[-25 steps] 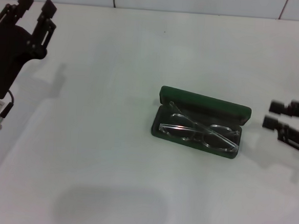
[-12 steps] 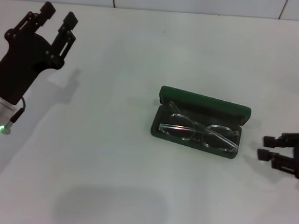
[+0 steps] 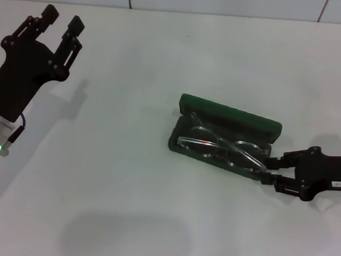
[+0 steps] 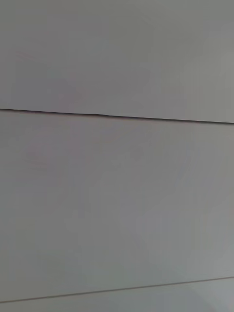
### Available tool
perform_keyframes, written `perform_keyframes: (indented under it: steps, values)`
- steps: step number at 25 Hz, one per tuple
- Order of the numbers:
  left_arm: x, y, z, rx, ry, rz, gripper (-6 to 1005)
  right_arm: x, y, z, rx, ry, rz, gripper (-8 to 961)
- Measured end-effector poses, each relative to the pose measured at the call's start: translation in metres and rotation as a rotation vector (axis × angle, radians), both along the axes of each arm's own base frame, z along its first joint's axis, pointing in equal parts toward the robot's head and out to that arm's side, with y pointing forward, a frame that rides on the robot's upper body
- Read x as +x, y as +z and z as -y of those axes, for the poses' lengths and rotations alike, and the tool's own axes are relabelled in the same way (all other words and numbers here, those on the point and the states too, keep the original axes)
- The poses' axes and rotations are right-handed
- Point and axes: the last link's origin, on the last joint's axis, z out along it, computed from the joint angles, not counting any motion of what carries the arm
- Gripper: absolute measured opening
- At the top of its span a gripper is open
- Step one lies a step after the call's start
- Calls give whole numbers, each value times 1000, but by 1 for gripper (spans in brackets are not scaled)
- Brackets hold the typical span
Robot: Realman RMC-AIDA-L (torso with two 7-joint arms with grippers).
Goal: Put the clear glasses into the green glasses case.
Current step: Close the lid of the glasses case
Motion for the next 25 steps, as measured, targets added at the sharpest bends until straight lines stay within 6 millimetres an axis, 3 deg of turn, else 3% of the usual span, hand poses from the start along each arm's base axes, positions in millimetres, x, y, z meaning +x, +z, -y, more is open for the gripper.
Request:
perform_keyframes:
  steps: [13,25]
  values:
    - [1,1,-2,6,-4,1,493,-13,-6,-2,-28,65,-19,364]
    - [2,2,-3,13,-6,3,492,-8,3,3,-59,69,0,365]
